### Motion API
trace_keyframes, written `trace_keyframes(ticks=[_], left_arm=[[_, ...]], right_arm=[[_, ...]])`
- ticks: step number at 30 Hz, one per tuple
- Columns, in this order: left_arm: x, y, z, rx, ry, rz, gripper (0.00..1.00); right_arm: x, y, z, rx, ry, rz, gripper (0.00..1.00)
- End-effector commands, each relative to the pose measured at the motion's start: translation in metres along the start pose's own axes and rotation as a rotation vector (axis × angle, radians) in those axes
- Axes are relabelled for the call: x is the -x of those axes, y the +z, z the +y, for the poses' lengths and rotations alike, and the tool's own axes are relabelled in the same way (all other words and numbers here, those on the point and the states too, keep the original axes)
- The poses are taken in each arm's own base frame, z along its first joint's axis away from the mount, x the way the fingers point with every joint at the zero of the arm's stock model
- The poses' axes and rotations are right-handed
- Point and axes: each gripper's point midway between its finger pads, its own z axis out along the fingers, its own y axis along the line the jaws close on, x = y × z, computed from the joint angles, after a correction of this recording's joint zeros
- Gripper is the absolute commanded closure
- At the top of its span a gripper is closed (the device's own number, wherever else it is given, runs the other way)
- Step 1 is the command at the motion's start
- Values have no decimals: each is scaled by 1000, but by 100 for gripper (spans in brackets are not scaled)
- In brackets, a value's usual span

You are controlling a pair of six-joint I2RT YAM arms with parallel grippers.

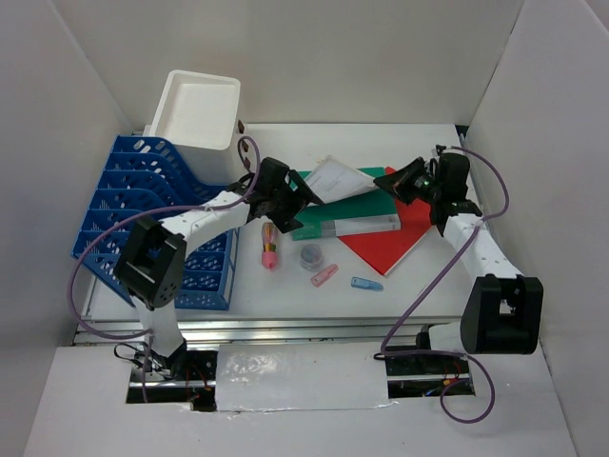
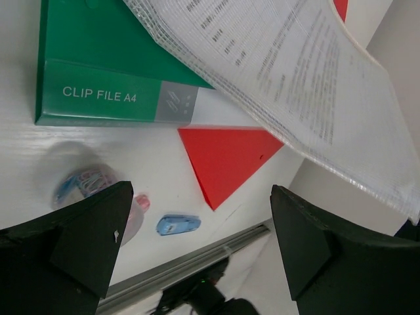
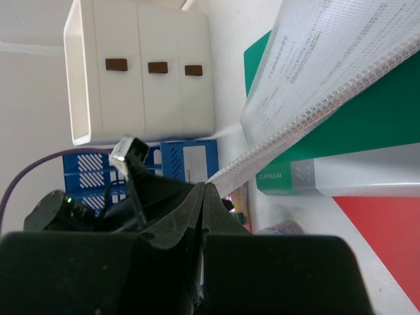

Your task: Organize the desk

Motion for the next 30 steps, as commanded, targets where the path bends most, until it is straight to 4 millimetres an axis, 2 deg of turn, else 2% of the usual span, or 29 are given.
trace_keyframes(ticks=[1,5,11,18,21,22,25,30], left_arm=[[9,10,-24,-58,-116,-11,0],[12,27,-23,-60,-185,-16,0],[20,38,-32,-85,-229,-34,0],[31,51,-34,-65,-252,-79,0],[32,63,-28,-47,-263,-78,6],[32,65,-30,-54,-268,-75,14],[28,80,-23,-39,-286,-48,28],[22,80,-30,-62,-284,-43,30]], right_arm=[[-3,-8,27,79,-72,13,100],[-6,-10,30,98,-98,22,100],[-13,-15,35,135,-127,37,100],[-17,-18,39,161,-143,47,100],[-22,-20,42,178,-146,59,100],[-23,-20,43,185,-146,60,100],[-26,-23,49,204,-151,65,100],[-27,-27,53,215,-157,65,100]])
